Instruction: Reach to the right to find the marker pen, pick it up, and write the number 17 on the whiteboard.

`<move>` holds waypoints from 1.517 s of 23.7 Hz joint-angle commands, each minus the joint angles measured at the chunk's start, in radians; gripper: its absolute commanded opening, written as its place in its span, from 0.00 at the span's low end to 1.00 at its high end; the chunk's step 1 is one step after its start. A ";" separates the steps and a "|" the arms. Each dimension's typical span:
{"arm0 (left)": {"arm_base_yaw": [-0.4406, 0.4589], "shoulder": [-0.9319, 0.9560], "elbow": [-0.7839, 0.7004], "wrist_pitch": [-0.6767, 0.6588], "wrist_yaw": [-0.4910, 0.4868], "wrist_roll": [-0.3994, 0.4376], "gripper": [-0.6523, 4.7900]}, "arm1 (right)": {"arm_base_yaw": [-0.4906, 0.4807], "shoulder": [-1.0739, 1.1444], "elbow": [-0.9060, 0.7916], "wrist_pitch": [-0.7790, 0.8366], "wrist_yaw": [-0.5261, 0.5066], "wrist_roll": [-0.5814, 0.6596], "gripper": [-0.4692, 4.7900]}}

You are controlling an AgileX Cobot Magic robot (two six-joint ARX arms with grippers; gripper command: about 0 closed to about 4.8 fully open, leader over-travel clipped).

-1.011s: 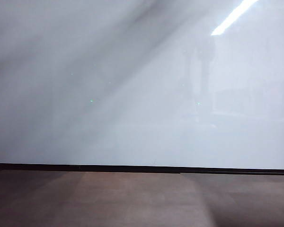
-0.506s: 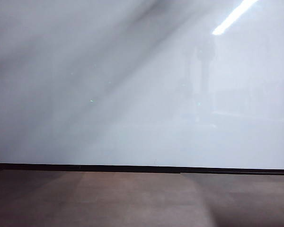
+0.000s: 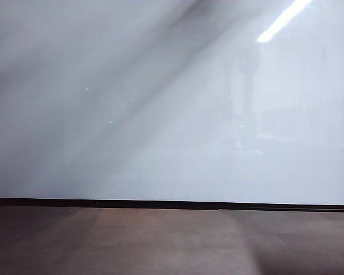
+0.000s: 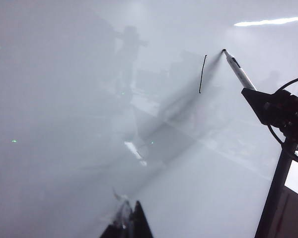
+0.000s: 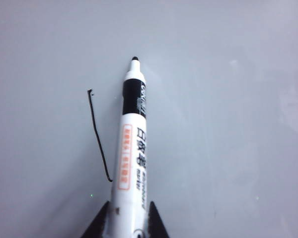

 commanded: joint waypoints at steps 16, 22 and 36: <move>-0.001 0.001 0.007 0.011 0.005 -0.003 0.11 | -0.019 0.008 0.008 -0.003 -0.018 0.026 0.08; -0.001 0.002 0.007 0.008 0.005 -0.003 0.11 | -0.048 0.008 0.008 -0.015 0.007 0.038 0.08; -0.001 0.013 0.007 0.005 0.005 -0.003 0.11 | -0.083 0.008 0.007 -0.034 0.003 0.045 0.08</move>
